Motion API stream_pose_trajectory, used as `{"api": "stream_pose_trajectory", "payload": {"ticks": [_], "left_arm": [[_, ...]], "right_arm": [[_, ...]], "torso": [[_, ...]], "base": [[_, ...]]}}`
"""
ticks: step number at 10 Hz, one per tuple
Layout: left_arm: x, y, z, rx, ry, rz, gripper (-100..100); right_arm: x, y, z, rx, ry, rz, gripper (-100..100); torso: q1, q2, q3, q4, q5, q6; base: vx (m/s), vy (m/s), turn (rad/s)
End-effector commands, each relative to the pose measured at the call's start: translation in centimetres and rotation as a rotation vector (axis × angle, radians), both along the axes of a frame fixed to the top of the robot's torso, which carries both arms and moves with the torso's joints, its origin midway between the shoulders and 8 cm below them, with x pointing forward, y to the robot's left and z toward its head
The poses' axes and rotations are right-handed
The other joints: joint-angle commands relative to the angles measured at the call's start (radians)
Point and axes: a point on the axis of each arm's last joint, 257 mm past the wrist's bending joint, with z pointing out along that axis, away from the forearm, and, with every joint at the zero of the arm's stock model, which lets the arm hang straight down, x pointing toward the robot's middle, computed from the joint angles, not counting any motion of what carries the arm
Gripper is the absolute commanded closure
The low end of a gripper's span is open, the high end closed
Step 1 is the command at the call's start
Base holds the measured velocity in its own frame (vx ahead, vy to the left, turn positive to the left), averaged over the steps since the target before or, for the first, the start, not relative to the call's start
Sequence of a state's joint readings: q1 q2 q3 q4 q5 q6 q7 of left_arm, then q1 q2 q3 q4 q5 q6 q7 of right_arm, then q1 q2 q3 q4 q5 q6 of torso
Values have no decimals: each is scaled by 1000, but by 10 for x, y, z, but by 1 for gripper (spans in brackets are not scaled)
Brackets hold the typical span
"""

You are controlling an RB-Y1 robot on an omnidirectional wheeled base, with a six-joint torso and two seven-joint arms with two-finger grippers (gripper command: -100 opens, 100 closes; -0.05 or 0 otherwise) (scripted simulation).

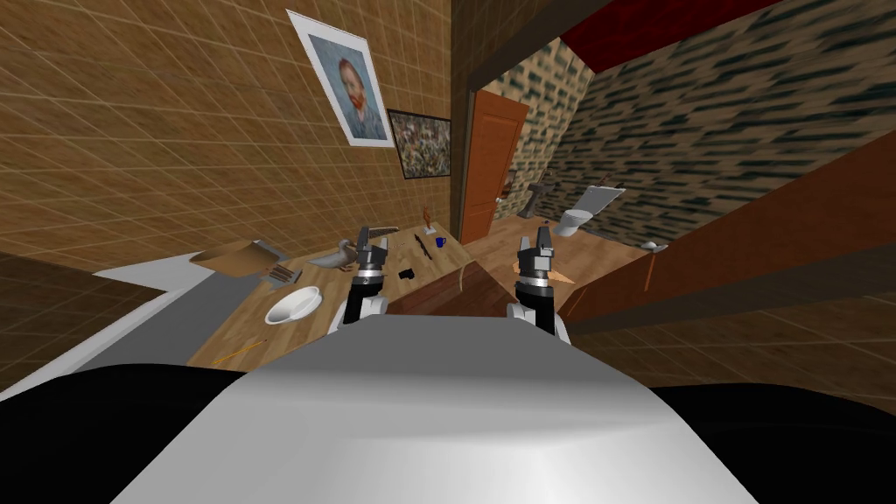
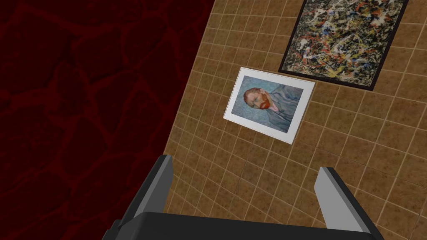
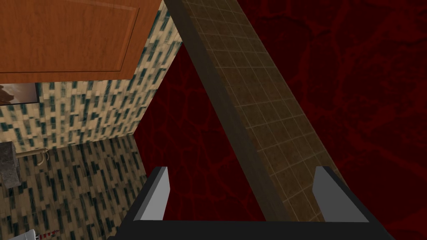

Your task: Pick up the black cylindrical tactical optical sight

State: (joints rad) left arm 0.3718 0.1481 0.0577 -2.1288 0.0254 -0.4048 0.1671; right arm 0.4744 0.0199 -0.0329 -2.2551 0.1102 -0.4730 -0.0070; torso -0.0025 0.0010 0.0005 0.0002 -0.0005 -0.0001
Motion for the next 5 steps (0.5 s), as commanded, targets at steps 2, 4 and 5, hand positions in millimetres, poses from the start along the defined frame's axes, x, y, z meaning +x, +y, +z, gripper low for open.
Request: {"api": "stream_pose_trajectory", "payload": {"ticks": [2, 4, 5], "left_arm": [[17, 5, -15, -13, 68, 4, -100], [27, 10, -26, -25, 114, 10, -100], [29, 10, -30, -27, 131, 13, -100]], "right_arm": [[0, 0, 0, 0, 0, 0, 0], [0, 0, 0, 0, 0, 0, 0], [0, 0, 0, 0, 0, 0, 0]], "torso": [[0, 0, 0, 0, 0, 0], [0, 0, 0, 0, 0, 0], [0, 0, 0, 0, 0, 0]], "base": [[-20, -38, 34], [-16, -31, 36], [-12, -29, 20]]}}
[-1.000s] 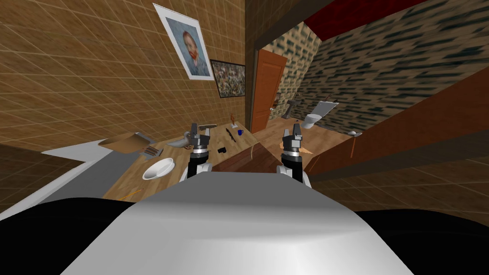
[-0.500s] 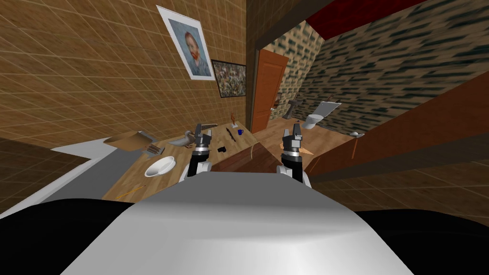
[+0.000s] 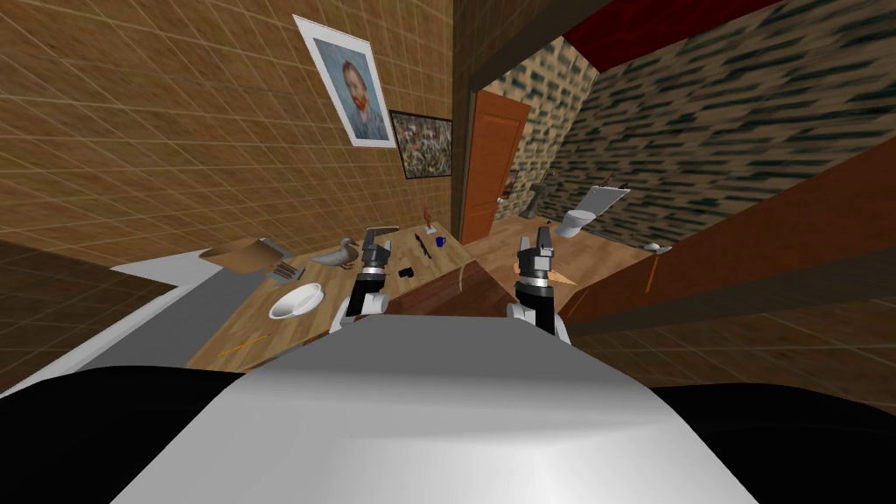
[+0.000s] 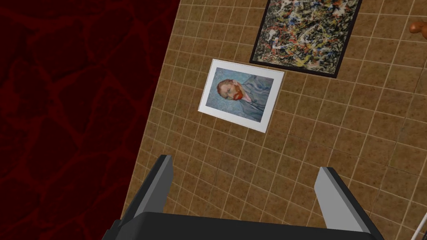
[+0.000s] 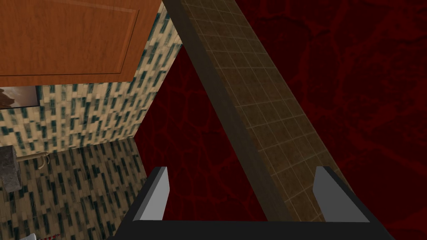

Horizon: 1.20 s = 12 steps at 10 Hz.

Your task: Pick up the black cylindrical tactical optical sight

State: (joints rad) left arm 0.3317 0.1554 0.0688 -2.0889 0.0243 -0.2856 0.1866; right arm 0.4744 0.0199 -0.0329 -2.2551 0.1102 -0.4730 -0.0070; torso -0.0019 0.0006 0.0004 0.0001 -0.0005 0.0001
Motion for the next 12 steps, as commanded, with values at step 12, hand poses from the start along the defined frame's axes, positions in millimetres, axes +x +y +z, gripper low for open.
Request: {"api": "stream_pose_trajectory", "payload": {"ticks": [12], "left_arm": [[54, 28, -79, -100, 306, 51, -100]], "right_arm": [[0, 0, 0, 0, 0, 0, 0]], "torso": [[0, 0, 0, 0, 0, 0]], "base": [[-17, -30, 29]]}}
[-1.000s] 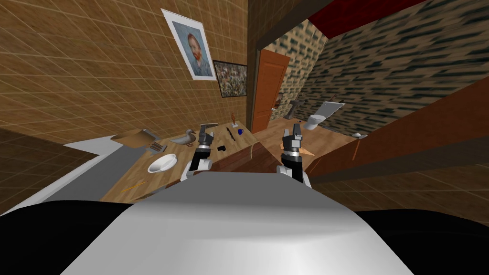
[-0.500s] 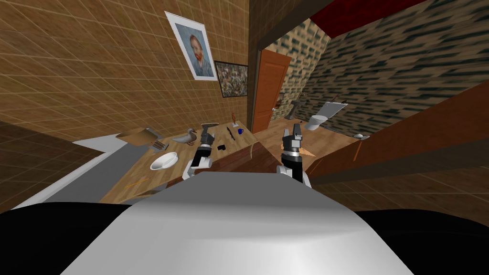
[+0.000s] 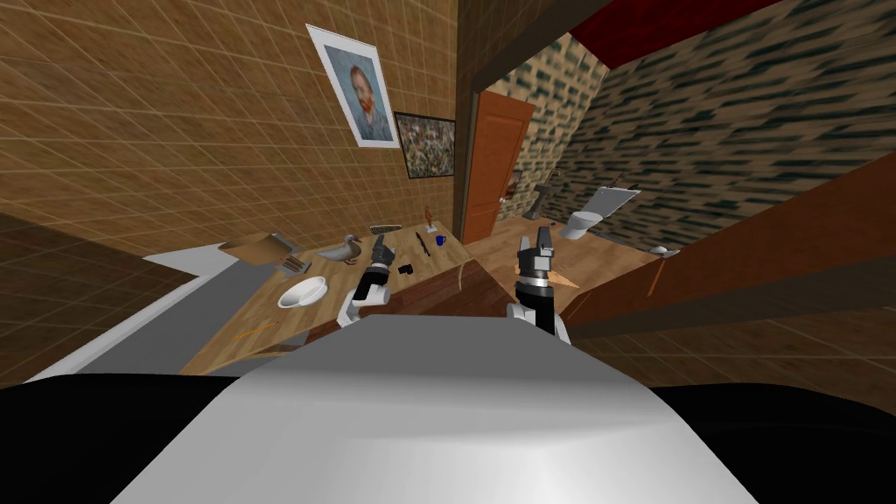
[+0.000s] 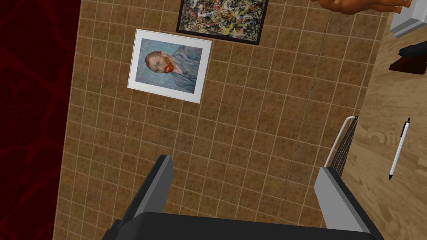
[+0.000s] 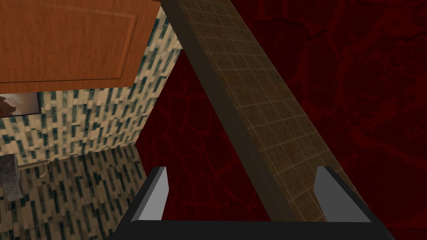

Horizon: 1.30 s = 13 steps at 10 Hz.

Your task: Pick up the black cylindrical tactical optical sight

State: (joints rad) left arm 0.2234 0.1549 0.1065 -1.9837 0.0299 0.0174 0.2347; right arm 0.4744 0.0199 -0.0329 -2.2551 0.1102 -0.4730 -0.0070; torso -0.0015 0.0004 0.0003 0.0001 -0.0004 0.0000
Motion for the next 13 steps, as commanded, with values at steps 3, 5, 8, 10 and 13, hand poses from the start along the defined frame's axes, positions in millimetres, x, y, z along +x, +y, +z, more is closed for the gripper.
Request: {"api": "stream_pose_trajectory", "payload": {"ticks": [3, 5, 8, 10, 13], "left_arm": [[12, 7, -32, -37, 110, 20, -100], [16, 10, -47, -51, 159, 28, -100], [19, 12, -65, -66, 221, 37, -100], [20, 14, -81, -78, 273, 44, -100], [21, 16, -113, -97, 374, 55, -100]], "right_arm": [[0, 0, 0, 0, 0, 0, 0], [0, 0, 0, 0, 0, 0, 0], [0, 0, 0, 0, 0, 0, 0], [0, 0, 0, 0, 0, 0, 0], [0, 0, 0, 0, 0, 0, 0]], "torso": [[0, 0, 0, 0, 0, 0], [1, 0, 0, 0, 0, 0], [1, -1, -1, 0, 0, 0], [2, -1, -1, 0, 0, 0], [2, -2, -1, 0, 0, 0]], "base": [[-10, -18, 19], [-4, -9, 7], [0, -4, 1], [7, 2, -7], [15, 10, -18]]}}
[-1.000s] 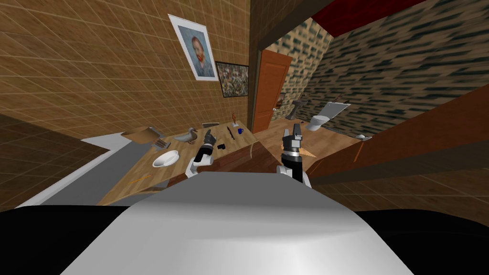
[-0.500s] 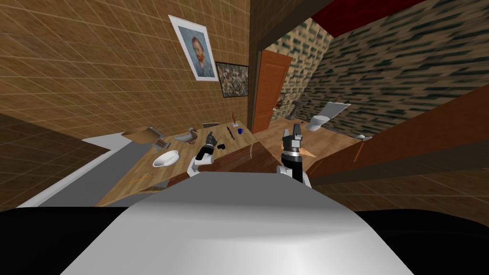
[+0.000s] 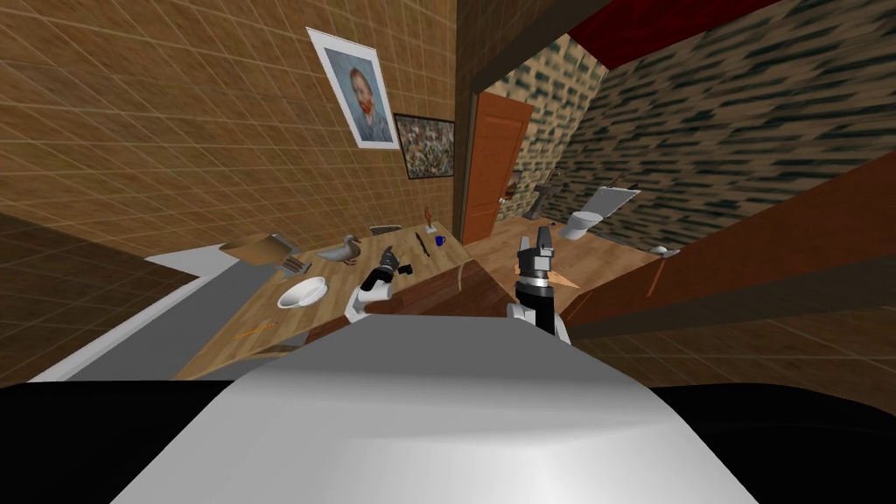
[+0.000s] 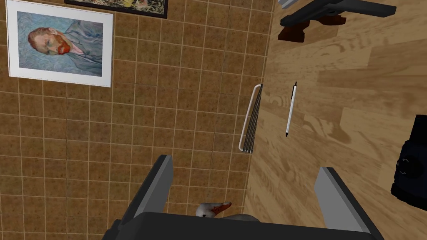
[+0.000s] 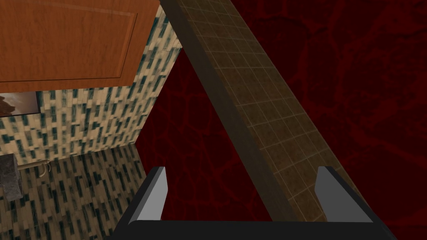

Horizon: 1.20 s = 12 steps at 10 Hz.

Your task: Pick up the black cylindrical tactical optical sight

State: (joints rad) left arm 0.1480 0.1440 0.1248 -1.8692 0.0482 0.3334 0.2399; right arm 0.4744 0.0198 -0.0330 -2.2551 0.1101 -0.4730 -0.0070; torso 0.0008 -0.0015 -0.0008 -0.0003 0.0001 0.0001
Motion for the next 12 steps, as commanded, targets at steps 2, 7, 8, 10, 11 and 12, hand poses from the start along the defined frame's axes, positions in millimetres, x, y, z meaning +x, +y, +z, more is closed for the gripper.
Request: {"api": "stream_pose_trajectory", "payload": {"ticks": [2, 7, 8, 10, 11, 12], "left_arm": [[-1, 0, -28, -13, 86, 6, -100], [-14, -1, -90, -26, 287, 4, -100], [-15, -1, -92, -28, 296, 5, -100], [-26, -3, -119, -30, 389, -2, -100], [-26, -3, -121, -31, 395, -1, -100], [-32, -5, -134, -32, 442, -5, -100]], "right_arm": [[0, 0, 0, 0, 0, 0, 0], [0, 0, 0, 0, 0, 0, 0], [0, 0, 0, 0, 0, 0, 0], [0, 0, 0, 0, 0, 0, 0], [0, 0, 0, 0, 0, 0, 0], [0, 0, 0, 0, 0, 0, 0]], "torso": [[1, -1, 0, 0, 0, 0], [1, -1, -1, 0, 0, 0], [2, -2, -1, 0, 1, 0], [2, -2, -1, 0, 0, 0], [3, -2, -1, -1, 1, 0], [3, -2, -1, 0, 1, 0]], "base": [[29, 23, -33], [39, 37, -51], [36, 42, -38], [46, 49, -64], [42, 50, -39], [42, 50, -49]]}}
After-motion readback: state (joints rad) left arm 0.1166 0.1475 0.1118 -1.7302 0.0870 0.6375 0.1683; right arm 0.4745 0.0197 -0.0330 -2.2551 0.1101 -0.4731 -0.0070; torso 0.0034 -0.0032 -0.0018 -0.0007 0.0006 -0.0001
